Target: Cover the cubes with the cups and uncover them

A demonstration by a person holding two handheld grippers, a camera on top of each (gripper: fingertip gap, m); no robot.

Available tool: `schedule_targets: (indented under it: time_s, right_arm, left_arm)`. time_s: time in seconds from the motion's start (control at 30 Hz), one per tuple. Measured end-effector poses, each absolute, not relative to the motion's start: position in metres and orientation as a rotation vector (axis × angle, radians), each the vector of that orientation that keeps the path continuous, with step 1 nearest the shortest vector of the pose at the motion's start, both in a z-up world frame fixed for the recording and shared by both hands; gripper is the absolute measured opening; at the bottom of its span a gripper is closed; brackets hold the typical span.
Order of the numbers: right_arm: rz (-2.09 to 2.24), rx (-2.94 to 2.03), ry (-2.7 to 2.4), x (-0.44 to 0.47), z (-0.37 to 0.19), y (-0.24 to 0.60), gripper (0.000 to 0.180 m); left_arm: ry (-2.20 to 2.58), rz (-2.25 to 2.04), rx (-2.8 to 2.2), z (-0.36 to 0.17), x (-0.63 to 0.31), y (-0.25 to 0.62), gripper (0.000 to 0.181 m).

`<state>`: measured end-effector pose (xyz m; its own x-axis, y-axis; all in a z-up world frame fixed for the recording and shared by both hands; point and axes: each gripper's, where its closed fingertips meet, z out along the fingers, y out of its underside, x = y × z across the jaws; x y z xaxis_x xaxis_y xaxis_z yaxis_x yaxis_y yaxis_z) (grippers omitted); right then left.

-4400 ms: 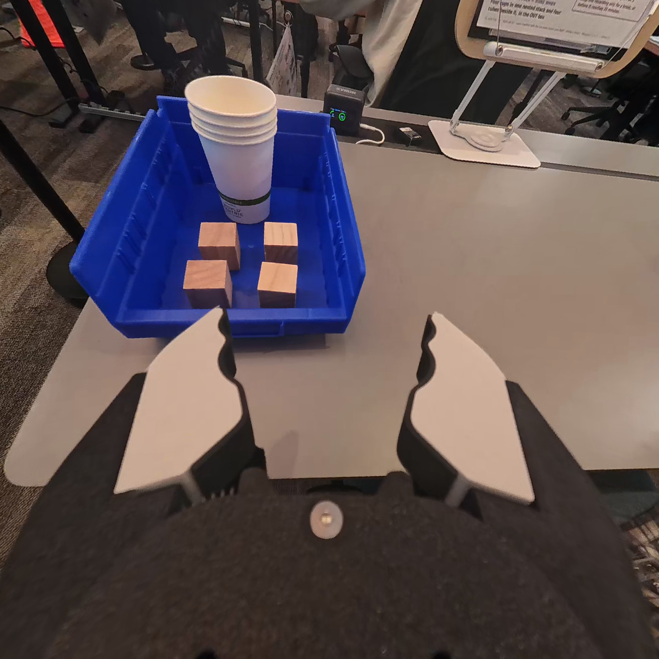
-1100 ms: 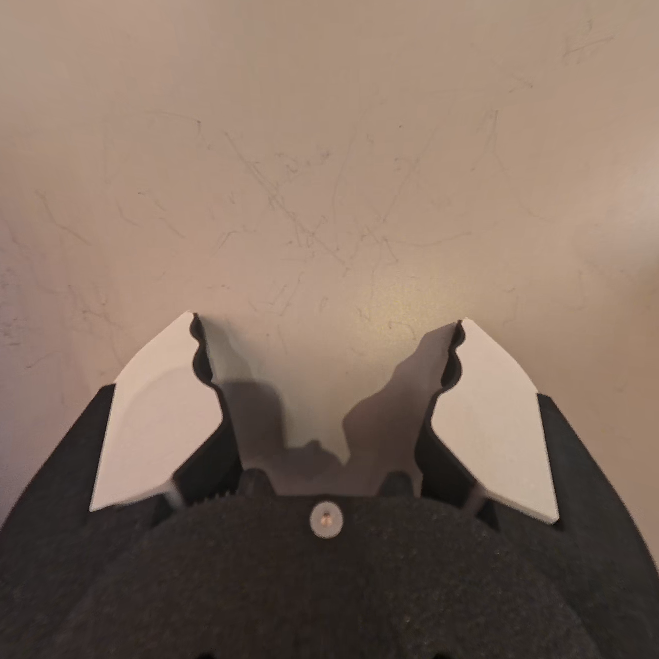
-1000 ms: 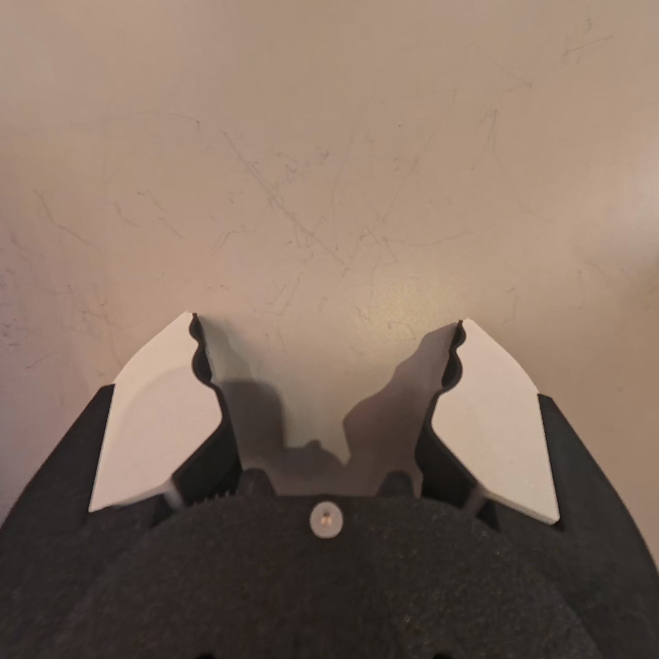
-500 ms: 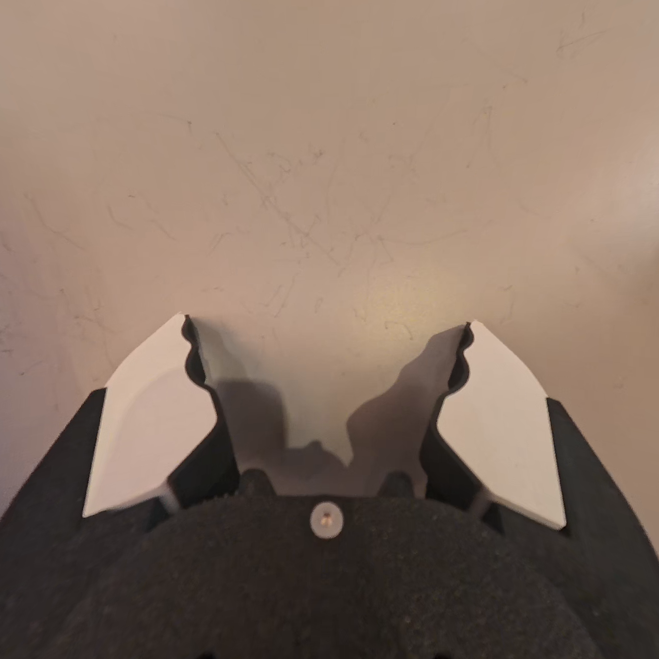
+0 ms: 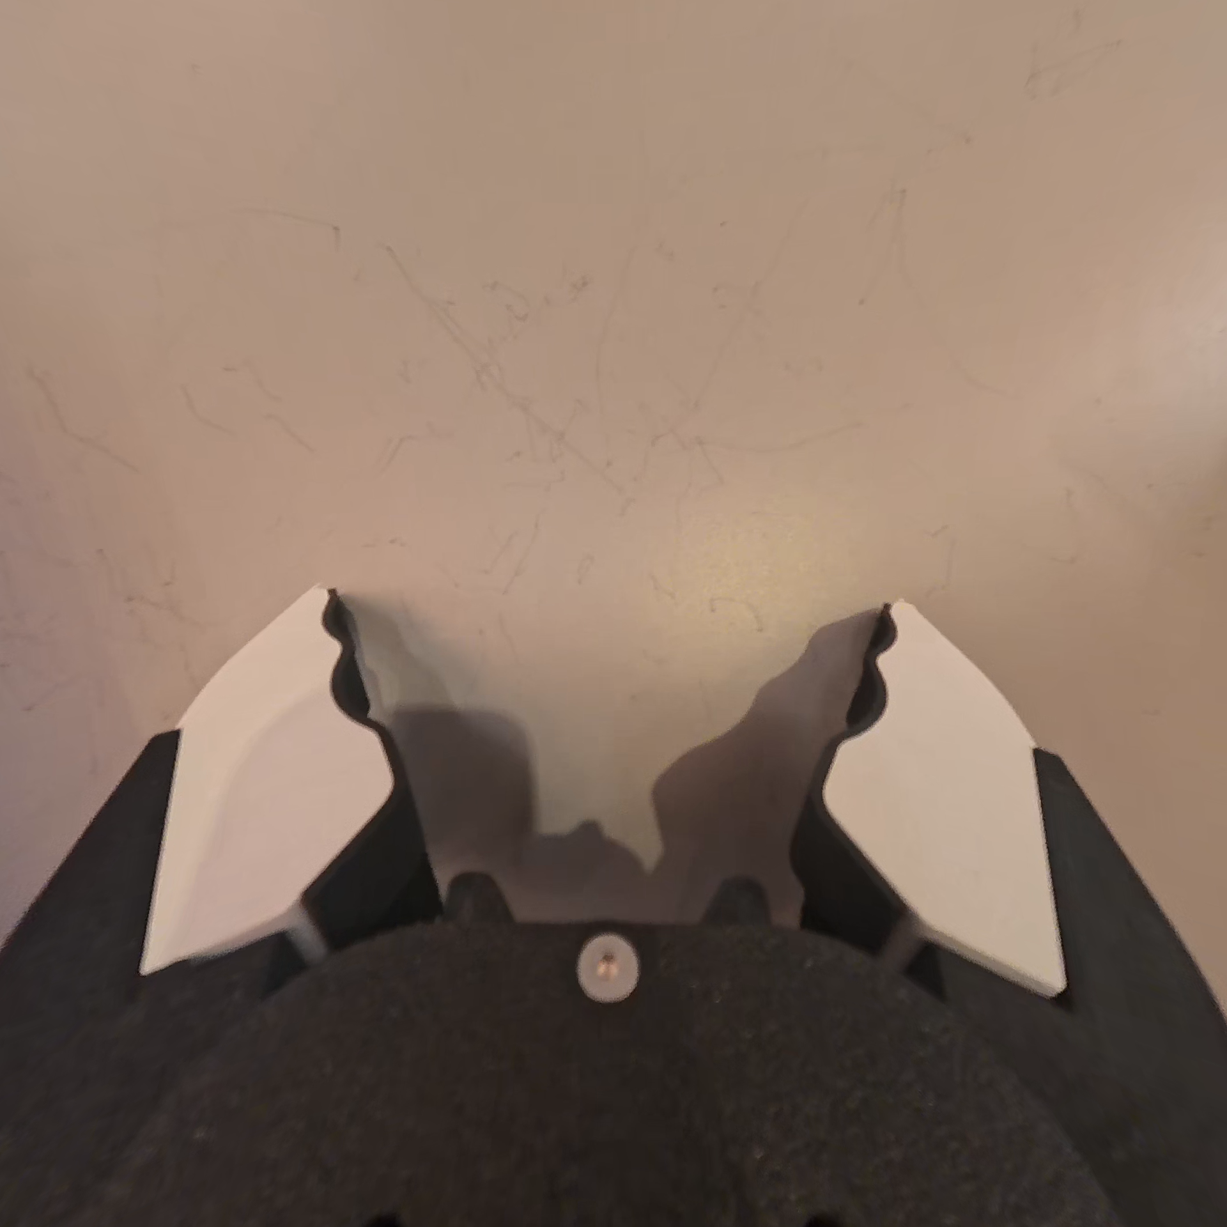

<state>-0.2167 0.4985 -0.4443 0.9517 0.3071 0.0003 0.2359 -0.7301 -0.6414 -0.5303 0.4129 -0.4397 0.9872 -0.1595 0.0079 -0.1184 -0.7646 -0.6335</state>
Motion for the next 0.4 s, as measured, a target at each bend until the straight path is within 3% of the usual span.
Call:
schedule_targets:
  time_s: [0.4]
  right_arm:
    - [0.136, -2.431, -0.381, -0.2167, -0.4445, 0.4984, 0.146]
  left_arm:
    - [0.193, -0.079, -2.462, -0.4400, -0.5306, 0.4129, 0.142]
